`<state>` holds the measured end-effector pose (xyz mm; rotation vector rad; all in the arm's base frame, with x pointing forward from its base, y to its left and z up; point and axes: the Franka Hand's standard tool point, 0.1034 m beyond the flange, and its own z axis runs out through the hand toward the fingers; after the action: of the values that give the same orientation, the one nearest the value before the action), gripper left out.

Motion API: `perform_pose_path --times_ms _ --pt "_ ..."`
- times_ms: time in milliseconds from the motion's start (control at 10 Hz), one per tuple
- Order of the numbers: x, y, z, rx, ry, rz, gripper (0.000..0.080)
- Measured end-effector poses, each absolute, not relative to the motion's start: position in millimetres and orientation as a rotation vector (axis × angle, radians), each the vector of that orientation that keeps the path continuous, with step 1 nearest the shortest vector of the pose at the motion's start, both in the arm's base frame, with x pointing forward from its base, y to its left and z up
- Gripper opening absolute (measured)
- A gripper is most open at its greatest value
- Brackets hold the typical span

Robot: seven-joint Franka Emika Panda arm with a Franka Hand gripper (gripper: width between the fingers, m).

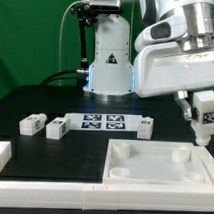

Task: Assemble one leg

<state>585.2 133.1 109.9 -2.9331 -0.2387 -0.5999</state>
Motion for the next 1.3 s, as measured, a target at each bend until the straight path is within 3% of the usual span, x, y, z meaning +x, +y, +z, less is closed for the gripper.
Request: perform_pose_path --times_ms 100,1000,1300 --pt "599.8 131.0 105.4 -2.930 -0.303 -0.617 0.0288" --pt "621.3 123.5 98.3 -2.930 -0.320 -0.630 0.0288" --pt "625.9 115.8 87.2 -2.936 -0.320 -0.620 0.0288"
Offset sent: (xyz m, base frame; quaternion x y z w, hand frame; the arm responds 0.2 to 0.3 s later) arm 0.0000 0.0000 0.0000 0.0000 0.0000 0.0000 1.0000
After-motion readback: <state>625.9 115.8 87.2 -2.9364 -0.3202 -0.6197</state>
